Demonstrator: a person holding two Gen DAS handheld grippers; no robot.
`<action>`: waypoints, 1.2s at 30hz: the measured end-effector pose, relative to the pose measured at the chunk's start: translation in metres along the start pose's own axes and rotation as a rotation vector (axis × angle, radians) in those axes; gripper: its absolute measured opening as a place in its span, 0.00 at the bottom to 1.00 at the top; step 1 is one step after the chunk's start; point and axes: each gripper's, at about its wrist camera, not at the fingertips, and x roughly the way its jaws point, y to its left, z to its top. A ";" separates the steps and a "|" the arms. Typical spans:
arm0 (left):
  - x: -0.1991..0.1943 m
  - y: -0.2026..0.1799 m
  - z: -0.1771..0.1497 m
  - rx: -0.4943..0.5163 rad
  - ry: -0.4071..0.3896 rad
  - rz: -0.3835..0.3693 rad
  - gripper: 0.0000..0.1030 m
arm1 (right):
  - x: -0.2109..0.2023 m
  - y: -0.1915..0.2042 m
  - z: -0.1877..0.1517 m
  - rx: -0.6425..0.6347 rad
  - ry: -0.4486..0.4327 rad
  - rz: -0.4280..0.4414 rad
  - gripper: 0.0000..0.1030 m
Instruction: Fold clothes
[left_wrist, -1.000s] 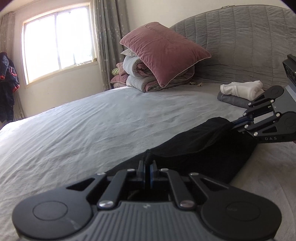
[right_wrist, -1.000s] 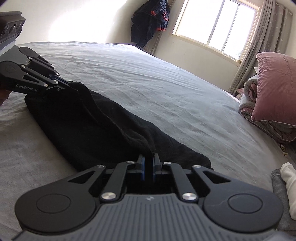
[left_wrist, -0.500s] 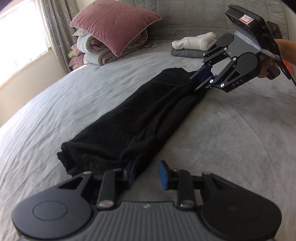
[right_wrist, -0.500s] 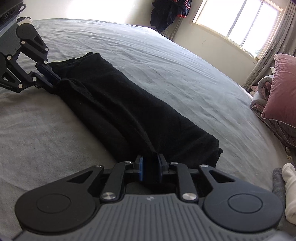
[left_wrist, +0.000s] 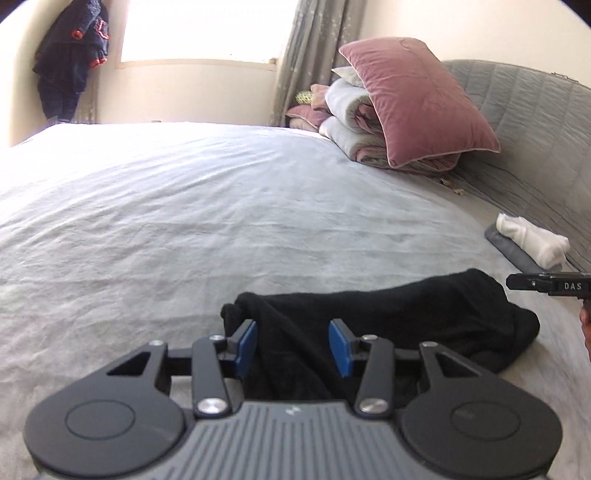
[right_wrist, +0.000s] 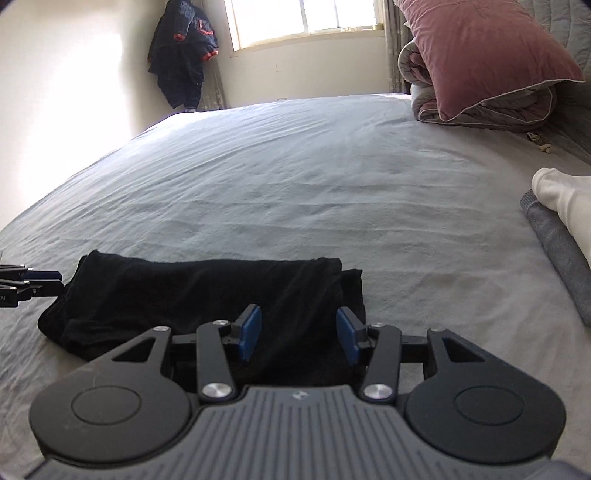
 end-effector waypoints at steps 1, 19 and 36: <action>0.005 -0.004 0.002 0.006 -0.018 0.020 0.33 | 0.002 0.002 0.002 0.001 -0.029 -0.012 0.46; 0.060 -0.070 -0.009 0.156 -0.003 0.102 0.37 | 0.062 0.095 -0.025 -0.259 -0.022 -0.055 0.39; 0.050 -0.005 -0.016 0.073 0.016 0.099 0.47 | 0.056 0.024 -0.009 -0.038 -0.010 -0.049 0.39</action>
